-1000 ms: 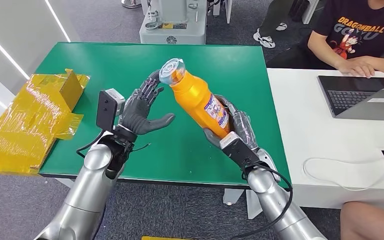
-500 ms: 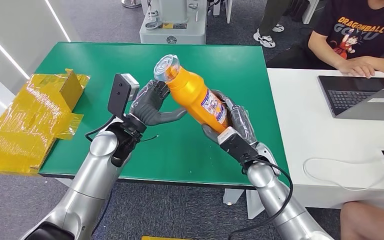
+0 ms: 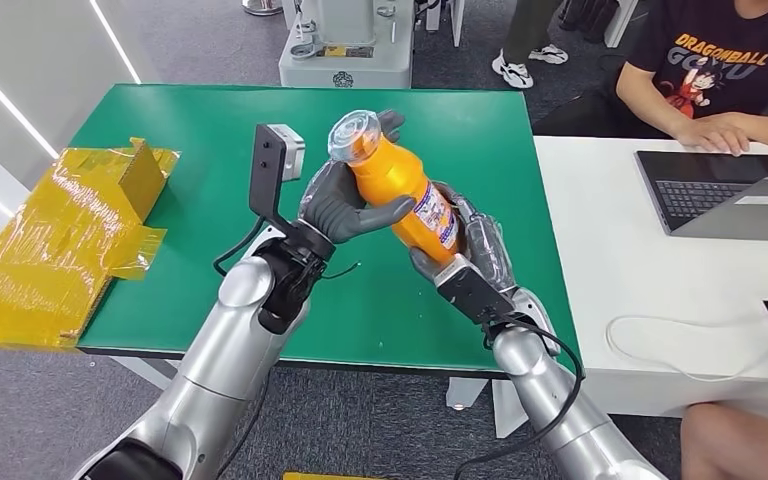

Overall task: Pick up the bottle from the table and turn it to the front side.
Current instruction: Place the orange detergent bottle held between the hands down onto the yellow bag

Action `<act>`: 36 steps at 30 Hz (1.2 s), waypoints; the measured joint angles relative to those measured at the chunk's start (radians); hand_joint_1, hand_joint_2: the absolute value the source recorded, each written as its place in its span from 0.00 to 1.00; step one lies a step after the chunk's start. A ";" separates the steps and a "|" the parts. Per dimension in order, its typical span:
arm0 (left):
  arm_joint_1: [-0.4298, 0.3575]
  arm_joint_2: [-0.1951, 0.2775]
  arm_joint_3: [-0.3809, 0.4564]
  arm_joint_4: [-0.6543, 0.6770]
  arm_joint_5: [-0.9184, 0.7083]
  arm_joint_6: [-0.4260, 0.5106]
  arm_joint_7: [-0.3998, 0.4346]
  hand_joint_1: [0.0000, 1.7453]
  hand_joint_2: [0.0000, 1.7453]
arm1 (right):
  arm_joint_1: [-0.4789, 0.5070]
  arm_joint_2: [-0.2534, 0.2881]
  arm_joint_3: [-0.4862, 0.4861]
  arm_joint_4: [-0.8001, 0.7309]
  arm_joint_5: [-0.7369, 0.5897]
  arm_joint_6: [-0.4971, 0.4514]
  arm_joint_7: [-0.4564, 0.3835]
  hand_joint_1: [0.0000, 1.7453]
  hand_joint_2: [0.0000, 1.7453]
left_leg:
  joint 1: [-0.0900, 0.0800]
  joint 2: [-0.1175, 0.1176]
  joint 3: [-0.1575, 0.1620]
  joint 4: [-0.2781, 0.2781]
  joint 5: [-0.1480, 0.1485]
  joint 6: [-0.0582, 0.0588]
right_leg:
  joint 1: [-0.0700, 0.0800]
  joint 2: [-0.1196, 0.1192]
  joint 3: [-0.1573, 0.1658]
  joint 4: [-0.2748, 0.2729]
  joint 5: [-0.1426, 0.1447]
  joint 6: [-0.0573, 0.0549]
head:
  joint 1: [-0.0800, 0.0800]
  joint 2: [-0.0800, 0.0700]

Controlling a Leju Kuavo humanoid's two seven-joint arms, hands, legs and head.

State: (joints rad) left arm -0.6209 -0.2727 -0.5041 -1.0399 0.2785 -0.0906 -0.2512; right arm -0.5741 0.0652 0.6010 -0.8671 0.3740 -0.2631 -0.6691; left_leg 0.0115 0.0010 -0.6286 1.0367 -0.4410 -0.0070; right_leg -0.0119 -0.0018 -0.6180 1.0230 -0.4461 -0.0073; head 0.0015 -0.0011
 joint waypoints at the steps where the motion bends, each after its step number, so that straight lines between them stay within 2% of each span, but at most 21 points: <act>1: -0.002 -0.004 0.000 0.000 0.001 0.004 0.000 0.00 1.00 | 0.000 0.000 0.000 0.003 0.005 -0.004 0.001 1.00 1.00 | 0.000 0.000 0.000 0.000 0.000 0.000 | 0.000 0.000 0.000 0.000 0.000 0.000 | 0.000 0.000; 10: -0.005 -0.026 -0.001 0.000 -0.004 0.019 0.006 0.00 1.00 | 0.000 0.003 -0.014 0.025 0.033 -0.017 0.005 1.00 1.00 | 0.000 0.000 0.000 0.000 0.000 0.000 | 0.000 0.000 0.000 0.000 0.000 0.000 | 0.000 0.000; 21: -0.006 -0.028 -0.005 0.015 -0.033 0.029 -0.003 0.00 1.00 | -0.005 0.028 -0.044 0.036 0.047 -0.003 0.005 1.00 1.00 | 0.000 0.000 0.000 0.000 0.000 0.000 | 0.000 0.000 0.000 0.000 0.000 0.000 | 0.000 0.000; 36: -0.023 -0.036 -0.005 0.042 -0.060 0.048 -0.003 0.00 1.00 | -0.099 0.080 -0.069 0.101 0.070 0.003 0.017 1.00 1.00 | 0.000 0.000 0.000 0.000 0.000 0.000 | 0.000 0.000 0.000 0.000 0.000 0.000 | 0.000 0.000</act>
State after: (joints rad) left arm -0.6441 -0.3091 -0.5093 -0.9979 0.2188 -0.0430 -0.2544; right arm -0.6735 0.1453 0.5317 -0.7666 0.4436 -0.2602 -0.6518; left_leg 0.0115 0.0008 -0.6288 1.0368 -0.4408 -0.0070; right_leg -0.0119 -0.0019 -0.6180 1.0233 -0.4461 -0.0073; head 0.0015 -0.0011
